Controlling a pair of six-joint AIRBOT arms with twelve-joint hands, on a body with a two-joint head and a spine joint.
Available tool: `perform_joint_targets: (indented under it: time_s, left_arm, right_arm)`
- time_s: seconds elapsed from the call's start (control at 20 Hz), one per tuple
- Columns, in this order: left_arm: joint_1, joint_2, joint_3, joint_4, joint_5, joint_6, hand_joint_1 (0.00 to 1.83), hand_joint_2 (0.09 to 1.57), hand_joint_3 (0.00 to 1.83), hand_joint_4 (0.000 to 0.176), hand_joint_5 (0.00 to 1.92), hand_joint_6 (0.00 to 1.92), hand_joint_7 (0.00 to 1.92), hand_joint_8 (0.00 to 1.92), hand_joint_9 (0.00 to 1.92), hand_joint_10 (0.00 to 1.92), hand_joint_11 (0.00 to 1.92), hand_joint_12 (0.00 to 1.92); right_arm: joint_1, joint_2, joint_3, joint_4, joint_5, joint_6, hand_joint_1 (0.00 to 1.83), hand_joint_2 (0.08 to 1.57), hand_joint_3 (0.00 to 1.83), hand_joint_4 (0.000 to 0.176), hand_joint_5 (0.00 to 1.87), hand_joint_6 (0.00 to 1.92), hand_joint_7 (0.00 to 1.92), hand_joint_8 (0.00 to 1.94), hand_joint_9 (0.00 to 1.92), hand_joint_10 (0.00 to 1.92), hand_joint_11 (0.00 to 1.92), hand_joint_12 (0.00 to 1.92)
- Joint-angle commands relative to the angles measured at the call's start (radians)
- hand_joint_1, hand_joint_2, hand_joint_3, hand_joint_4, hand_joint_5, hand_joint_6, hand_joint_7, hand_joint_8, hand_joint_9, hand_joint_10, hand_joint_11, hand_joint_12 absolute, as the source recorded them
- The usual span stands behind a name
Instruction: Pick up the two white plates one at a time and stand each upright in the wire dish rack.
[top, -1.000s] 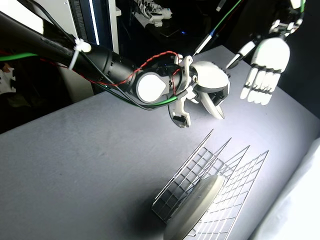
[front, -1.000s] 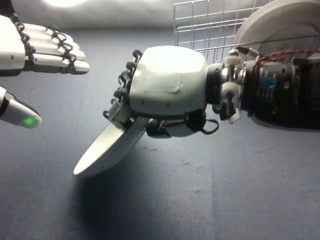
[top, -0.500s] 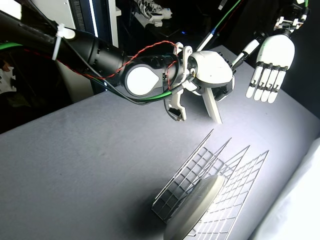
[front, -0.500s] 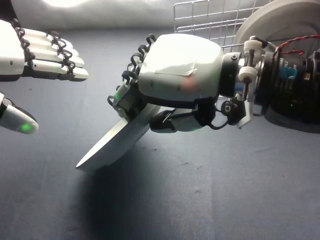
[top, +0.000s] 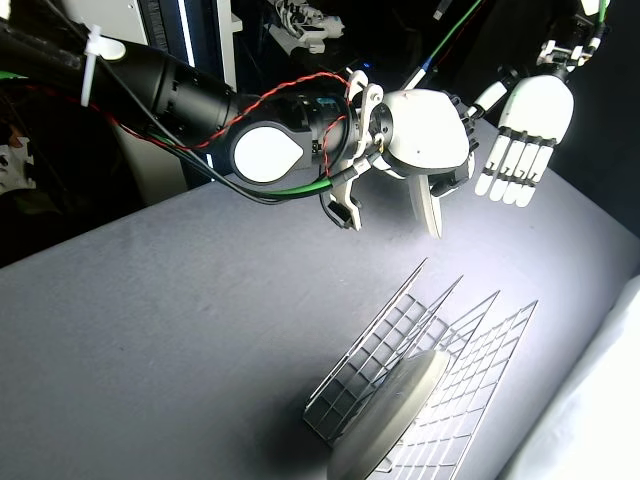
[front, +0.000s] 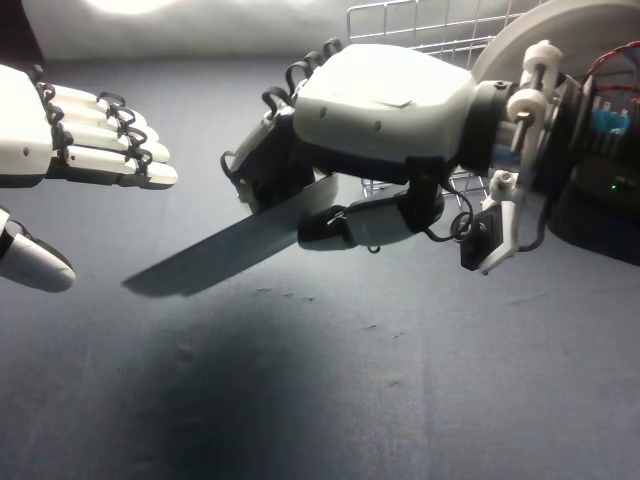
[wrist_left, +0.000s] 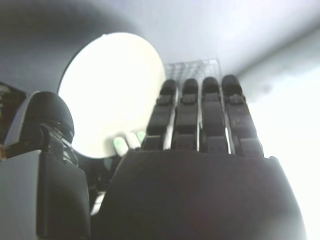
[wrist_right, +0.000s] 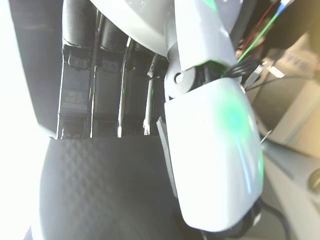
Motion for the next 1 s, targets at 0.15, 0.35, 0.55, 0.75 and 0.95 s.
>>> perform_joint_targets:
  time_s: [0.15,0.35,0.55,0.75,0.95]
  left_arm:
    - [-0.034,0.008,0.023,-0.066,-0.002,-0.001,0.0,1.12,0.0,0.0,0.0,0.0,0.0,0.0,0.02,0.0,0.04,0.06]
    - [-0.034,0.005,0.032,-0.066,-0.002,0.001,0.0,1.13,0.0,0.0,0.0,0.0,0.01,0.0,0.03,0.0,0.05,0.07]
    - [-0.032,-0.004,0.064,-0.066,-0.002,0.003,0.0,1.13,0.0,0.0,0.02,0.01,0.02,0.01,0.04,0.01,0.06,0.07]
    - [-0.02,-0.011,0.084,-0.066,-0.002,0.007,0.0,1.11,0.0,0.0,0.0,0.0,0.0,0.0,0.01,0.0,0.04,0.06]
    - [0.002,-0.017,0.104,-0.066,0.011,0.011,0.0,1.13,0.0,0.0,0.01,0.0,0.01,0.0,0.04,0.01,0.06,0.07]
  right_arm:
    - [0.03,0.035,-0.033,0.116,0.153,0.022,1.38,1.1,0.0,0.0,0.95,1.05,1.02,0.84,0.96,1.12,0.87,1.18]
    - [0.039,0.057,-0.055,0.187,0.154,0.03,1.38,1.09,0.0,0.0,0.96,1.01,1.04,0.82,0.97,1.11,0.87,1.18]
    - [0.058,0.079,-0.085,0.268,0.152,0.041,1.38,1.09,0.0,0.0,0.94,1.03,1.04,0.84,0.97,1.11,0.88,1.18]
    - [0.075,0.104,-0.116,0.357,0.144,0.049,1.37,1.12,0.0,0.0,0.9,1.08,0.94,0.99,0.94,1.15,0.88,1.18]
    - [0.085,0.132,-0.148,0.438,0.121,0.056,1.49,1.11,0.0,0.0,0.88,0.96,0.97,0.96,0.97,1.0,0.84,1.55]
